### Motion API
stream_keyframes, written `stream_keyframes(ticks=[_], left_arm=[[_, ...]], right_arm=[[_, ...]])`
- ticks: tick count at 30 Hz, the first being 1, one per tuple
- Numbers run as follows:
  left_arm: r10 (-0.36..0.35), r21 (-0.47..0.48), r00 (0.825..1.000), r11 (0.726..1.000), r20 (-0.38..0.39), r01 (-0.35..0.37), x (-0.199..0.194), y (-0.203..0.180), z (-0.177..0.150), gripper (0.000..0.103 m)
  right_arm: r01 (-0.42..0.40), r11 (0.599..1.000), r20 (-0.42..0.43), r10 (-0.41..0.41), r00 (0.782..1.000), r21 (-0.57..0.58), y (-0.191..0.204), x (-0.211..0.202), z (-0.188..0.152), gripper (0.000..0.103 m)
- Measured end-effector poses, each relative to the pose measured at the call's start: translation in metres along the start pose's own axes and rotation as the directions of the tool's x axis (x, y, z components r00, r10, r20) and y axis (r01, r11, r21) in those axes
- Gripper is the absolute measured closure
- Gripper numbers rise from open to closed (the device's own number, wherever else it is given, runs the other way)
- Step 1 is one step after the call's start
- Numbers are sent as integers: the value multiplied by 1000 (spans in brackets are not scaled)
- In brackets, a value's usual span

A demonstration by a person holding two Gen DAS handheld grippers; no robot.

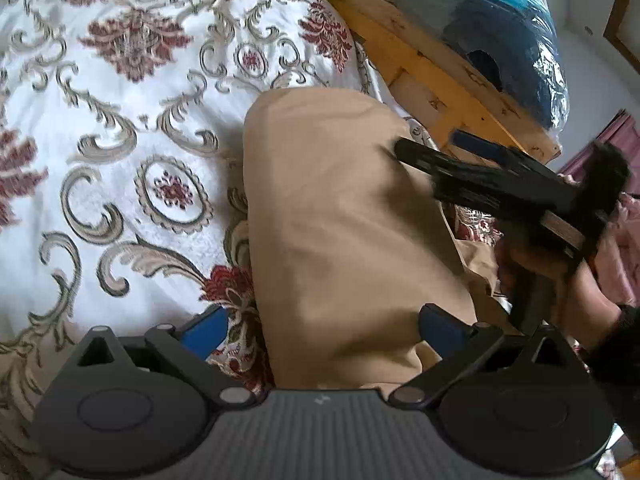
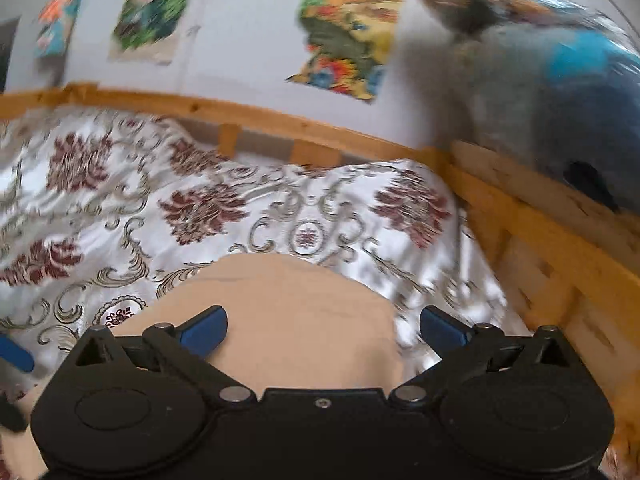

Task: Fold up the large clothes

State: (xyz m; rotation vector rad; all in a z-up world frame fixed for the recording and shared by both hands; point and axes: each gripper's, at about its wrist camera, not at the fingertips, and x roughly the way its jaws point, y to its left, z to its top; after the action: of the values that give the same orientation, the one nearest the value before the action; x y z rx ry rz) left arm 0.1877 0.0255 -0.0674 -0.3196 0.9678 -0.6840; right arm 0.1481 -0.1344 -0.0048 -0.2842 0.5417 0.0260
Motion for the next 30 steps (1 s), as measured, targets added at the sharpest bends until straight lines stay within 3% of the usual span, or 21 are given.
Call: stream_keyframes(ticks=[4, 6, 8, 14, 20, 26, 30], left_arm=[[-26, -71, 999, 997, -27, 24, 7, 13, -3, 0], [-30, -101, 999, 995, -34, 26, 10, 18, -3, 0], [-26, -98, 999, 995, -33, 23, 13, 18, -3, 0], [-21, -82, 998, 996, -57, 16, 21, 18, -2, 0], [-8, -28, 999, 1000, -44, 7, 13, 7, 0, 1], [-35, -72, 998, 997, -56, 30, 20, 14, -2, 0], [-29, -62, 998, 998, -51, 26, 21, 14, -4, 0]], right_arm=[[-1, 1000, -158, 0, 987, -8, 10, 46, -2, 1], [-22, 997, -217, 37, 976, 69, 8, 64, -13, 1], [-35, 987, -212, 68, 975, 155, 0, 69, -25, 1], [-28, 982, -173, 61, 983, 187, -1, 66, -34, 1], [-38, 962, -106, 69, 992, 269, -13, -3, -30, 3], [31, 983, -156, -2, 988, 180, -2, -25, -68, 1], [8, 948, -148, 42, 988, 319, -15, -16, -85, 1]])
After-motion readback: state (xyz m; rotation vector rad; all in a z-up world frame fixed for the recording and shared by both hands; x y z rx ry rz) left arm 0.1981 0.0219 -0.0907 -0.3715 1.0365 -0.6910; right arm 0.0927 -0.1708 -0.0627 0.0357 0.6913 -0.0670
